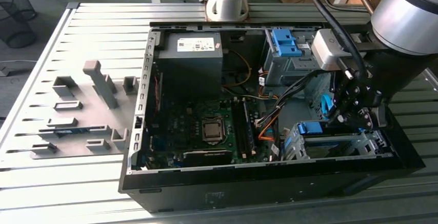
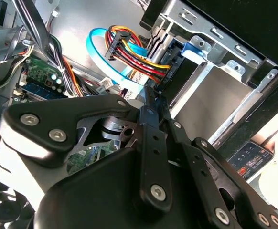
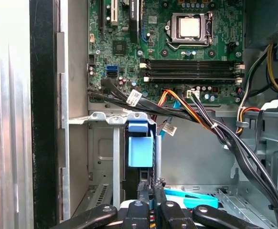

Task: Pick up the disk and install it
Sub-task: 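Insert the second disk wire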

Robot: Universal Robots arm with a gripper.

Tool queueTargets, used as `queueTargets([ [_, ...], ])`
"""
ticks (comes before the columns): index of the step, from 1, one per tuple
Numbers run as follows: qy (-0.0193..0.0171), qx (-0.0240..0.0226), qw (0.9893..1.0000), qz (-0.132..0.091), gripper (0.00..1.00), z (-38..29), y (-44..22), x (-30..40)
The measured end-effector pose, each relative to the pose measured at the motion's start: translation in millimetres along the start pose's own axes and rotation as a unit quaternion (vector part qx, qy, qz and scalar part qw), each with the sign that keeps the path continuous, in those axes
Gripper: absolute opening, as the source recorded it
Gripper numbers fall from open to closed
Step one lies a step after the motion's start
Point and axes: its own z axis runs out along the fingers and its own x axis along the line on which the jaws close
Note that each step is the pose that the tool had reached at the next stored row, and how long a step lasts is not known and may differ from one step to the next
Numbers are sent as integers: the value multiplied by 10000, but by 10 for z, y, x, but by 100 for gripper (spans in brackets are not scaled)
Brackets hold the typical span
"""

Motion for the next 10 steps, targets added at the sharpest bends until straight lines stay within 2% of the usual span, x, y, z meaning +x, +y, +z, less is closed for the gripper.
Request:
queueTargets([
  [10,-4,0,10000,1,16,32,0,10],
])
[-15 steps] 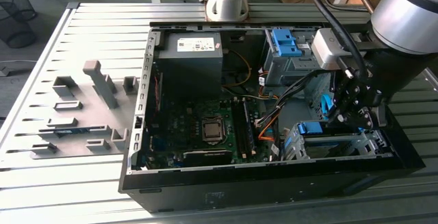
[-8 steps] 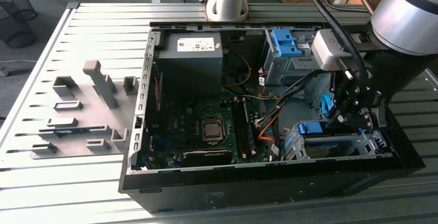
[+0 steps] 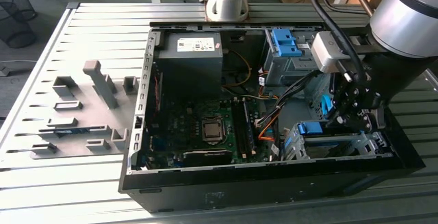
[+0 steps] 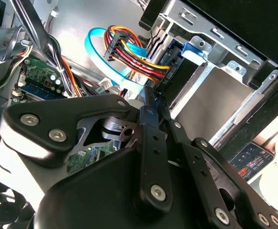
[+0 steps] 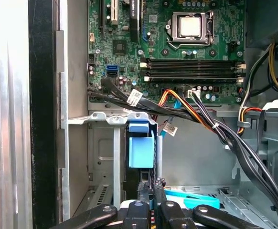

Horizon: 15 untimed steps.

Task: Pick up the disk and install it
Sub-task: 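Insert the second disk wire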

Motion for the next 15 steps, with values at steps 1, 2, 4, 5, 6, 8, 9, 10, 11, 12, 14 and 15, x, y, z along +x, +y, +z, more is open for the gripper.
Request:
queueTargets([
  [1,-1,0,10000,0,16,7,0,3],
  [2,-2,0,10000,0,16,12,0,5],
  [4,-2,0,10000,0,16,13,0,4],
  [5,-3,0,10000,0,16,13,0,4],
  [6,-3,0,10000,0,16,14,0,4],
  [8,-3,0,10000,0,16,15,0,5],
  [9,-5,0,10000,0,17,16,0,4],
  [10,-5,0,10000,0,17,11,0,5],
  [11,-5,0,10000,0,17,-2,0,4],
  [12,-4,0,10000,0,24,-27,-1,4],
  [14,-4,0,10000,0,24,-93,-4,3],
  [15,-4,0,10000,0,24,-225,-8,1],
])
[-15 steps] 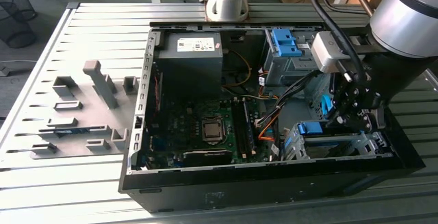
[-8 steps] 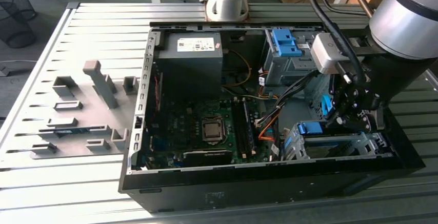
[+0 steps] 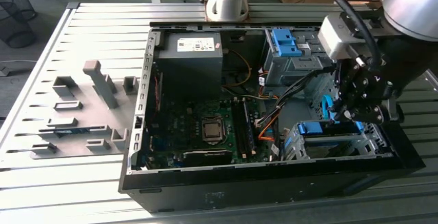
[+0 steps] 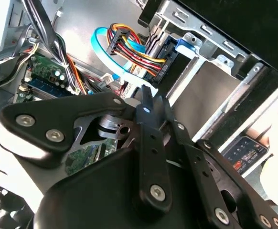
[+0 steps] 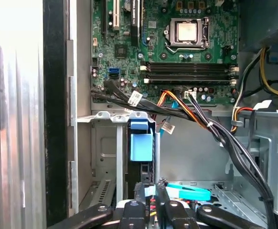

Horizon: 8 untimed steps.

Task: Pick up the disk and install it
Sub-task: 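Insert the second disk wire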

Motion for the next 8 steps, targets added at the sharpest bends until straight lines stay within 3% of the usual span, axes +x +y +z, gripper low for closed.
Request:
queueTargets([
  [2,1,0,10000,0,22,-39,-1,-1],
  [4,1,0,10000,0,11,-80,-3,-1],
  [8,1,0,10000,0,11,-158,-6,-3],
])
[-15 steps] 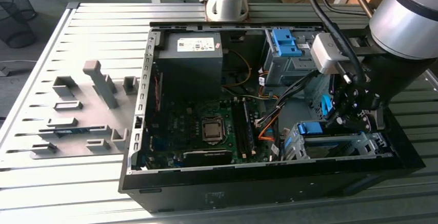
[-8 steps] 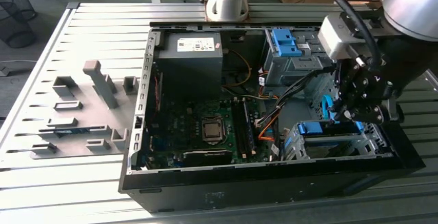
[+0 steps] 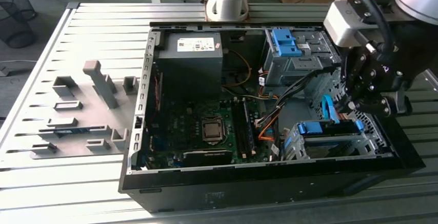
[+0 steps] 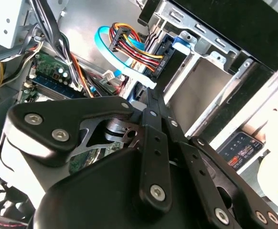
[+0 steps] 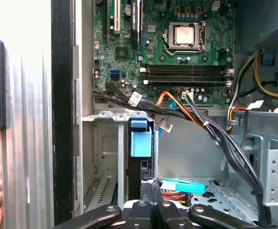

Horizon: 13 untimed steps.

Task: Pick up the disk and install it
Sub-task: 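Insert the second disk wire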

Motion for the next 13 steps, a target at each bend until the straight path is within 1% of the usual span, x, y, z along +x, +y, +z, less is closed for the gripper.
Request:
queueTargets([
  [13,0,0,10000,0,11,-256,-9,-4],
])
